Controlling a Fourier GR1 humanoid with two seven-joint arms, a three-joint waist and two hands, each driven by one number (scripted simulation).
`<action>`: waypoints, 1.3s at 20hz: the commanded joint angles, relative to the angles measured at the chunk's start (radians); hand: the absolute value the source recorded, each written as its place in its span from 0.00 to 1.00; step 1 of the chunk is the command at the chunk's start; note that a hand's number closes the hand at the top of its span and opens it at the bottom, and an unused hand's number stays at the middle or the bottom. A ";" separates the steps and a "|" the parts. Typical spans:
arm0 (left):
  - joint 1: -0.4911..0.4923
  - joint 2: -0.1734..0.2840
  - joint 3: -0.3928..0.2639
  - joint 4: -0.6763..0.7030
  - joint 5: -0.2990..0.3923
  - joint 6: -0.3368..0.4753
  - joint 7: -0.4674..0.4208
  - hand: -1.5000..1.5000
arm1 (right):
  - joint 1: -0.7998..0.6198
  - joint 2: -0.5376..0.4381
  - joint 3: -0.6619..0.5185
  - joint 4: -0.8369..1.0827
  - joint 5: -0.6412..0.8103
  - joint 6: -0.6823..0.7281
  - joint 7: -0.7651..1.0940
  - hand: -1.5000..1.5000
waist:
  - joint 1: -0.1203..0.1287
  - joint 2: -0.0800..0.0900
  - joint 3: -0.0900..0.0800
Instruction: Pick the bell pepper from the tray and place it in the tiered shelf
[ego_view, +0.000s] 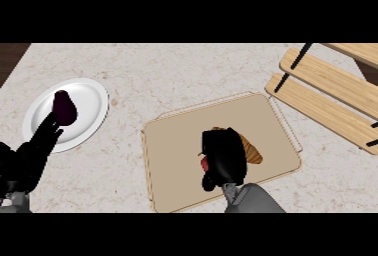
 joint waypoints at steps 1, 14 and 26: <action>-0.010 -0.007 0.004 -0.007 -0.011 -0.003 0.014 0.50 | -0.009 -0.047 -0.111 -0.026 -0.003 0.026 0.012 1.00 | -0.003 0.010 0.003; -0.005 -0.044 0.009 0.008 -0.036 0.003 -0.008 0.50 | 0.004 -0.118 -0.365 -0.535 -0.111 0.320 0.274 1.00 | -0.012 0.008 0.002; 0.086 -0.038 0.011 -0.107 -0.043 -0.018 0.022 0.50 | -0.160 -0.029 -0.603 -0.957 -0.270 0.502 0.475 1.00 | -0.003 0.006 0.002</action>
